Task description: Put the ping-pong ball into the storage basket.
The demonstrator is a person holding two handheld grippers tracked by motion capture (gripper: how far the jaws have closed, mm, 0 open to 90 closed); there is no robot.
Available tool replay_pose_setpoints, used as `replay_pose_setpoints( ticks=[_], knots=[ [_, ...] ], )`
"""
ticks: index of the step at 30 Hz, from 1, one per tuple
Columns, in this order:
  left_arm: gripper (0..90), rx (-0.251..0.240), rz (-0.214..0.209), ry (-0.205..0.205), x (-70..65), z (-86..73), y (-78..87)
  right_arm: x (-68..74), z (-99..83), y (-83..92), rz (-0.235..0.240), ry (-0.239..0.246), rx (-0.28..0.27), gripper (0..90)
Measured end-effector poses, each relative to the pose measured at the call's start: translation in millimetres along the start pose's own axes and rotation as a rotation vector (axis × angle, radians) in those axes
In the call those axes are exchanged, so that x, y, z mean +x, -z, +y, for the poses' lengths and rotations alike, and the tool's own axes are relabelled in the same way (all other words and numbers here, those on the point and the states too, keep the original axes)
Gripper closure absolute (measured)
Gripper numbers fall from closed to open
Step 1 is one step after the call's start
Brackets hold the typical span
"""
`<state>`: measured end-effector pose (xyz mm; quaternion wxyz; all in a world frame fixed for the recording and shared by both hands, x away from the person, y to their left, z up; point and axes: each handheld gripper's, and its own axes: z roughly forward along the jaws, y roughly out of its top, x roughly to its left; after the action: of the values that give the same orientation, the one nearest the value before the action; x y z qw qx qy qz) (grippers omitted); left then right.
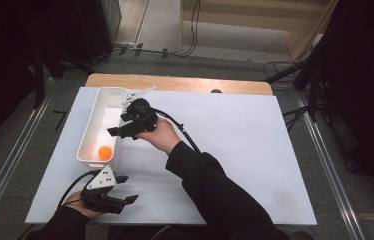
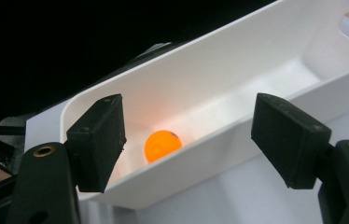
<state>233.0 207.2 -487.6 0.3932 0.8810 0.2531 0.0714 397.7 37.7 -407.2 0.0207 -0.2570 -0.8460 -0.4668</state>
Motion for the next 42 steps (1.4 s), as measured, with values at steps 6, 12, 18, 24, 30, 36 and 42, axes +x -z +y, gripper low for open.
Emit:
replay_pose_setpoints(
  ticks=[6, 12, 18, 24, 30, 36, 42],
  knots=[
    [27.9, 0.001, -0.002, 0.000, 0.3, 0.3, -1.3, 0.4, -6.7, 15.1, 0.001, -0.005, -0.009, 24.7],
    [27.9, 0.005, -0.001, 0.002, 0.0, 0.4, -1.5, -0.3, -13.9, 28.1, -0.022, 0.012, -0.003, 24.7],
    [27.9, 0.000, -0.003, 0.007, 0.1, 0.5, -1.5, -5.0, -25.8, 40.1, -0.047, 0.004, -0.015, 24.7],
    [27.9, -0.004, -0.009, 0.012, 0.1, 0.8, -1.7, -8.2, -34.9, 49.6, -0.066, -0.003, -0.003, 24.7],
    [27.9, -0.003, -0.006, 0.019, 0.3, 0.7, -1.6, -2.6, -40.7, 58.6, -0.074, 0.018, -0.004, 24.7],
    [27.9, -0.007, -0.016, 0.024, -0.1, 1.1, -1.8, 2.4, -50.2, 68.6, -0.061, 0.031, -0.004, 24.7],
    [27.9, -0.007, -0.010, 0.026, 0.1, 0.9, -2.5, -1.2, -61.5, 72.6, -0.069, 0.010, -0.001, 24.7]
  ],
)
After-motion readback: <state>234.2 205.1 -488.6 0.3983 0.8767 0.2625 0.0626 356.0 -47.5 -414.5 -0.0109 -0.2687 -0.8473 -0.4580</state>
